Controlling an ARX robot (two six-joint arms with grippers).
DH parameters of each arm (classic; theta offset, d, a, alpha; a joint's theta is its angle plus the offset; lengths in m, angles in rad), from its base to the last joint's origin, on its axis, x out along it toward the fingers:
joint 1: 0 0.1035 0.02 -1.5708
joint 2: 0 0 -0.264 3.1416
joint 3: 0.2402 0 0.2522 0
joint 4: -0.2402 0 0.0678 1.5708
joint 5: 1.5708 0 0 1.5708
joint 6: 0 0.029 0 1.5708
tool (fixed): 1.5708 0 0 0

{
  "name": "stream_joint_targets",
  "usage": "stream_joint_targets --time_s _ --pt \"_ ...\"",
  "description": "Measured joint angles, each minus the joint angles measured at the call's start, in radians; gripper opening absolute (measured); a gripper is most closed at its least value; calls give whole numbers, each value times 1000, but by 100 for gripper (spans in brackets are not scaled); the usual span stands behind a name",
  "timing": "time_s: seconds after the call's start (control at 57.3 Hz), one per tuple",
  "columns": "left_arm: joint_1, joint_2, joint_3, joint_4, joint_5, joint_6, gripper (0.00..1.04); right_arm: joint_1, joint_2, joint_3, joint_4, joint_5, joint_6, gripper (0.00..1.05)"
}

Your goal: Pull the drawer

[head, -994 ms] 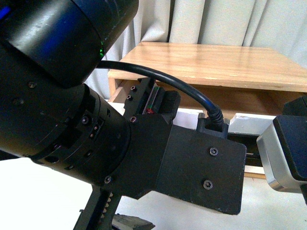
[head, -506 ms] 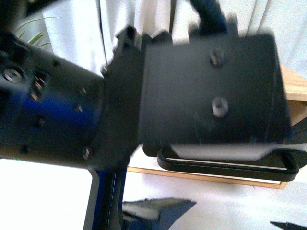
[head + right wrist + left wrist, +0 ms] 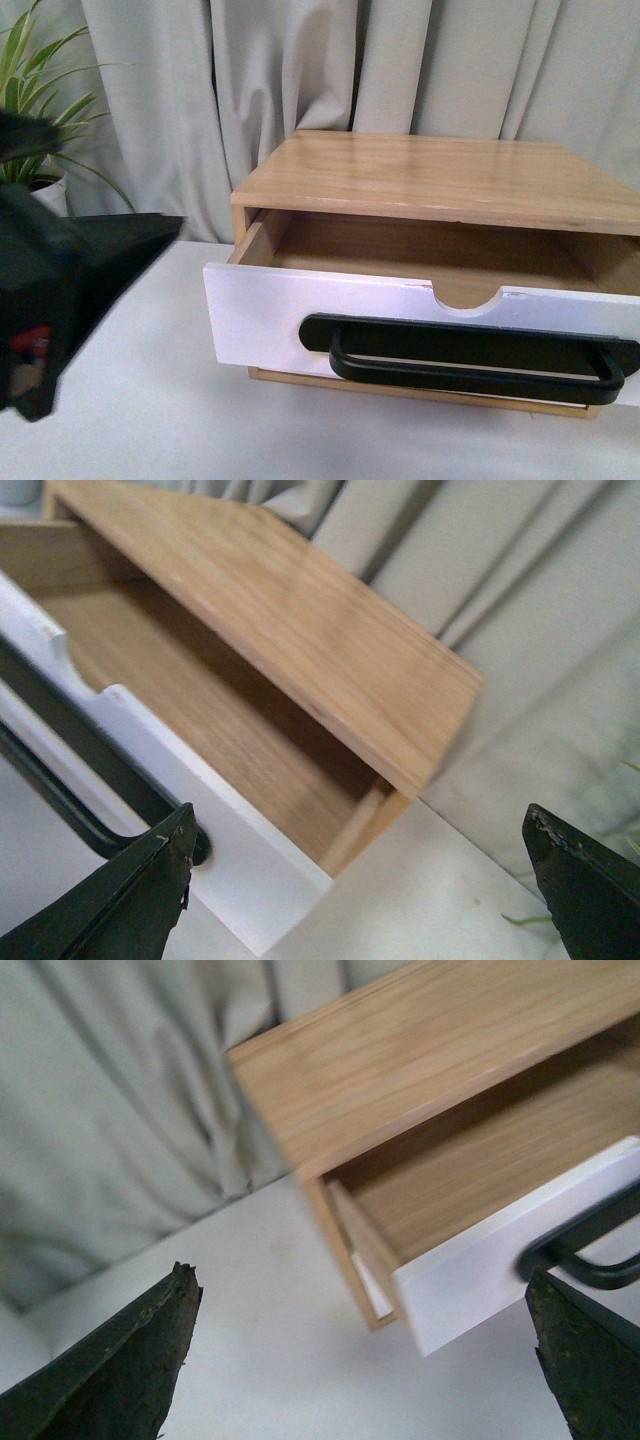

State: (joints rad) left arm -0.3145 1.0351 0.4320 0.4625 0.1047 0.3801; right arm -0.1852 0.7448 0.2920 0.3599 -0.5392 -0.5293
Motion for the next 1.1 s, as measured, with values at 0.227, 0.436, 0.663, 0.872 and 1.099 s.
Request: stream_joint_targets --time_s 0.227,0.436,0.663,0.872,1.099 --pt "163 -343 -113 -205 -33 -286 98 -194 -280 -87 -119 -20 223 96" --pt "263 -662 -181 -447 -68 -439 98 -197 -462 -127 -239 93 374 96" --pt "289 -690 -212 -381 -88 -439 90 -175 -547 -140 -335 185 469 82" --pt "312 -756 -297 -324 -105 -399 51 -43 -635 -184 -354 320 509 44" --pt "312 -815 -347 -327 -106 -391 6 163 -682 -221 -367 526 513 1"
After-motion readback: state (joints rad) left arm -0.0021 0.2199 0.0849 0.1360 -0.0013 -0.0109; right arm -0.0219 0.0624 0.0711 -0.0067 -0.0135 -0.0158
